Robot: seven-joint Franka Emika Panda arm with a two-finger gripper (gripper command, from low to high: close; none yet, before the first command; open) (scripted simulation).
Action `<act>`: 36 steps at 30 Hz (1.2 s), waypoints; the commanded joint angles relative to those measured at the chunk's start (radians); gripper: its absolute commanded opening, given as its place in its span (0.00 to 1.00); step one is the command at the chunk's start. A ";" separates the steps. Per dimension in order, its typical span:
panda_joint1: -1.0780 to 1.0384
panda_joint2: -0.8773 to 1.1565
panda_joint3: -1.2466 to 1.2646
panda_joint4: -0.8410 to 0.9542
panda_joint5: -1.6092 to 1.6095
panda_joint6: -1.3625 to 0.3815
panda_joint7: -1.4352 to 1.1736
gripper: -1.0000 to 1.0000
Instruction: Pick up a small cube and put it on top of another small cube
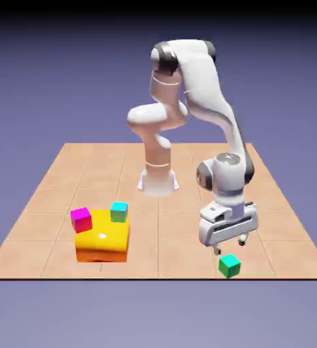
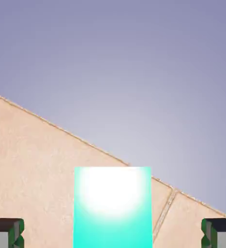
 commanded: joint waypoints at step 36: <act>-0.577 -0.926 -0.220 -0.573 -0.209 -0.348 0.037 0.00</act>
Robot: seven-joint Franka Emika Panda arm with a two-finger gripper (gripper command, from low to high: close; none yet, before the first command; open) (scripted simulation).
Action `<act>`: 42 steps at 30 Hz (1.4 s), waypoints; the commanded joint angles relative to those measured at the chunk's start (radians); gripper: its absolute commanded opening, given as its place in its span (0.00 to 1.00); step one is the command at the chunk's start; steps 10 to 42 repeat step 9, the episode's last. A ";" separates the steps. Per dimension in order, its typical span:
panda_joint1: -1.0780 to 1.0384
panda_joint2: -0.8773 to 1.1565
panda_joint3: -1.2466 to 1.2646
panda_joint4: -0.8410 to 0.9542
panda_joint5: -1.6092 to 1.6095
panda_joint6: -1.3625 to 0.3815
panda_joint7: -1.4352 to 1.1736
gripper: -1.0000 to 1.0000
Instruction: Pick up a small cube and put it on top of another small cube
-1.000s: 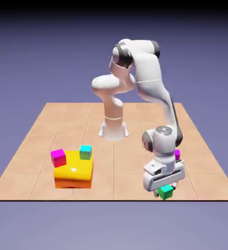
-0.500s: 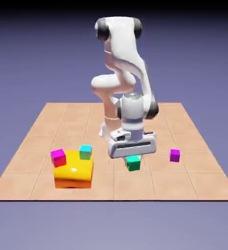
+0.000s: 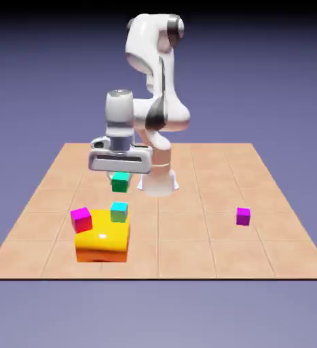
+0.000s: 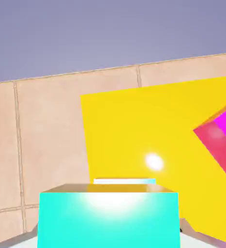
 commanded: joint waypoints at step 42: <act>0.023 0.166 -0.018 -0.017 0.040 0.182 -0.030 1.00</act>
